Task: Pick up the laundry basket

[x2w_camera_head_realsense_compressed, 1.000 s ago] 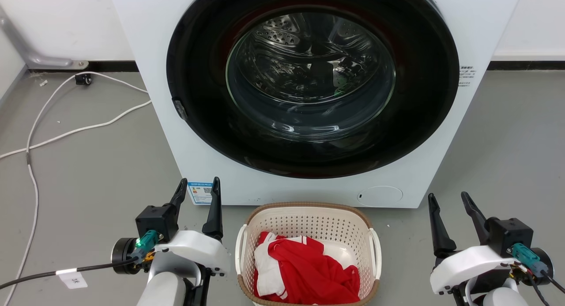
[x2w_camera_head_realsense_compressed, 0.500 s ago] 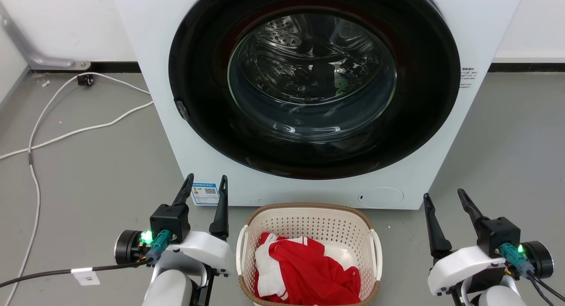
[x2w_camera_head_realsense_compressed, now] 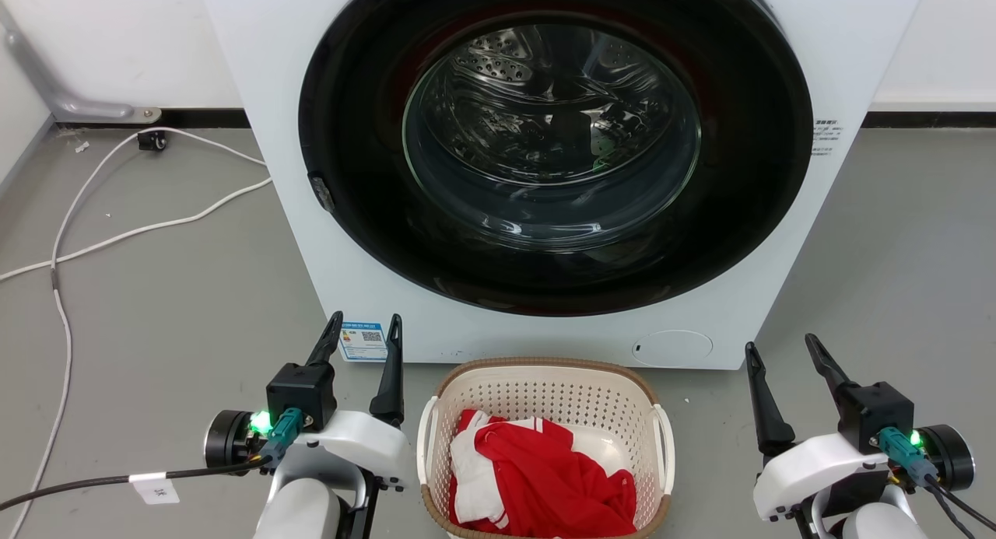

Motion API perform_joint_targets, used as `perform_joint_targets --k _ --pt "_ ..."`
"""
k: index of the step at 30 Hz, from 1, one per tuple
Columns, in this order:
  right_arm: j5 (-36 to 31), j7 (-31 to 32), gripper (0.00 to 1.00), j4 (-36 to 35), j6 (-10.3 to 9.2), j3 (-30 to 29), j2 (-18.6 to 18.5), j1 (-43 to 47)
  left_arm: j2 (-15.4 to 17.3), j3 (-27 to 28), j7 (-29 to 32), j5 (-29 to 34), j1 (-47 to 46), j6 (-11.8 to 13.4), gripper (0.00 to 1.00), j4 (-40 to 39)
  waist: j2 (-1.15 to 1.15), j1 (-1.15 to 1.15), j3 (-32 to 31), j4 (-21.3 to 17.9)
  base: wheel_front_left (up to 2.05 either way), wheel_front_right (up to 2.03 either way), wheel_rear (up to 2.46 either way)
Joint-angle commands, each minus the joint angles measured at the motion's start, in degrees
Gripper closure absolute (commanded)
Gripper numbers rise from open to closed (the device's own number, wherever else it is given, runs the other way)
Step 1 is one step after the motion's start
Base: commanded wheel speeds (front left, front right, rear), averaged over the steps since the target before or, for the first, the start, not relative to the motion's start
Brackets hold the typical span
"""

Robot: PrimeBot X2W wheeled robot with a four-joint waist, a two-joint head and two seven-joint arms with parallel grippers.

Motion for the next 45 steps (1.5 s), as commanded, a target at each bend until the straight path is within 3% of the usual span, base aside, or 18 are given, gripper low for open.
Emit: perform_joint_targets --k 1,14,28,45 --pt "0.5 -0.1 0.0 0.2 -0.03 0.0 0.2 -0.8 0.0 0.0 -0.2 -0.1 -0.3 0.1 0.0 0.1 0.0 0.0 0.0 0.0 0.0 0.0 0.0" --pt "3.5 1.1 0.0 1.9 -0.04 1.0 0.2 -1.7 0.0 -0.3 -0.2 -0.5 -1.1 0.8 0.0 1.5 0.0 0.0 2.7 0.1 0.0 0.0 0.0" --pt "5.8 4.5 0.0 8.2 -0.04 2.5 0.1 -9.8 0.0 -0.3 -0.2 -1.9 -7.4 1.5 0.0 8.3 0.0 0.0 17.7 -0.6 0.0 0.0 0.0" --pt "10.2 4.8 0.0 29.9 -0.04 8.6 0.1 -28.8 0.6 1.9 -0.2 -4.2 -23.9 -2.2 0.0 31.3 0.0 0.0 38.3 -4.0 0.0 0.0 0.0"
